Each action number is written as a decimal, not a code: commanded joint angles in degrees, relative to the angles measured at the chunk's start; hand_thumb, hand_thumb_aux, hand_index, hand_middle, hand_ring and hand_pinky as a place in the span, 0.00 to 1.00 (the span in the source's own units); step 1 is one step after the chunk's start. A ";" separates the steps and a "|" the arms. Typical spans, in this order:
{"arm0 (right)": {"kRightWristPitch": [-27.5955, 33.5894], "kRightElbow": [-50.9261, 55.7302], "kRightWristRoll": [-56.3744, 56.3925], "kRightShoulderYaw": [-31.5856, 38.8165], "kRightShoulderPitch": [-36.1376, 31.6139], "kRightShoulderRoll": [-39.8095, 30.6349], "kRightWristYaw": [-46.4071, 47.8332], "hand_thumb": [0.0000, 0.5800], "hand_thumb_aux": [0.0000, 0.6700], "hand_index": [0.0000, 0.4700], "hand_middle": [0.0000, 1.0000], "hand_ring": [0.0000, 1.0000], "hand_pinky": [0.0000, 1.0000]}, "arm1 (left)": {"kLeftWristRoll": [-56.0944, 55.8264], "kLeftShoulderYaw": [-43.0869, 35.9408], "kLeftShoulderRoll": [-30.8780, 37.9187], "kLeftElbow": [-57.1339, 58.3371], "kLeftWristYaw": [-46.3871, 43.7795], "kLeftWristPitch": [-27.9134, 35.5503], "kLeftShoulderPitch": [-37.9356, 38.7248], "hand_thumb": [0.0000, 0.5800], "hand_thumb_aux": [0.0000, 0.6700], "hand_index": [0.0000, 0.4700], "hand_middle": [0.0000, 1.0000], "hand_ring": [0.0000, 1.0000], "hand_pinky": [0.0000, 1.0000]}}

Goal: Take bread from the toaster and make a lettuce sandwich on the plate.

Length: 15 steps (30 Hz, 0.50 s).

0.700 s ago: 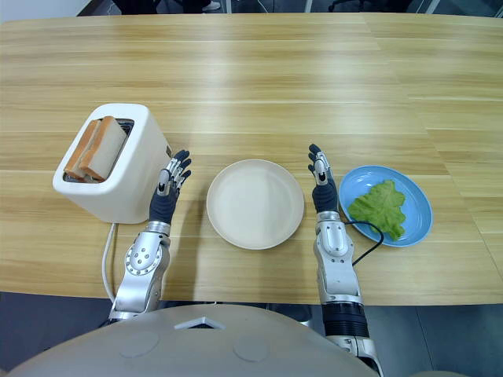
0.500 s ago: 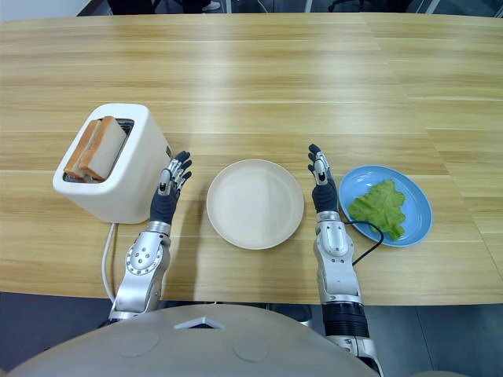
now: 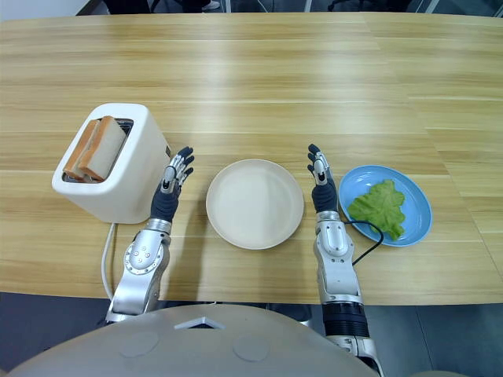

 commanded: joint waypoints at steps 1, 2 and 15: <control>0.74 1.49 0.13 0.02 -0.14 0.12 0.10 0.00 0.00 0.00 0.00 0.00 0.00 | -2.10 3.55 3.22 -14.10 -3.67 10.13 -2.66 0.00 0.00 0.00 0.00 0.00 0.00; 0.69 1.71 0.09 0.08 -0.20 0.20 0.04 0.00 0.00 0.00 0.00 0.00 0.00 | -3.67 5.78 4.44 -17.45 -4.64 13.49 -3.90 0.00 0.00 0.00 0.00 0.00 0.00; -0.13 2.74 -0.73 0.48 0.61 1.09 -0.95 0.00 0.00 0.00 0.00 0.00 0.00 | -3.99 49.65 32.95 -20.50 -14.67 24.90 -1.88 0.00 0.00 0.00 0.00 0.00 0.00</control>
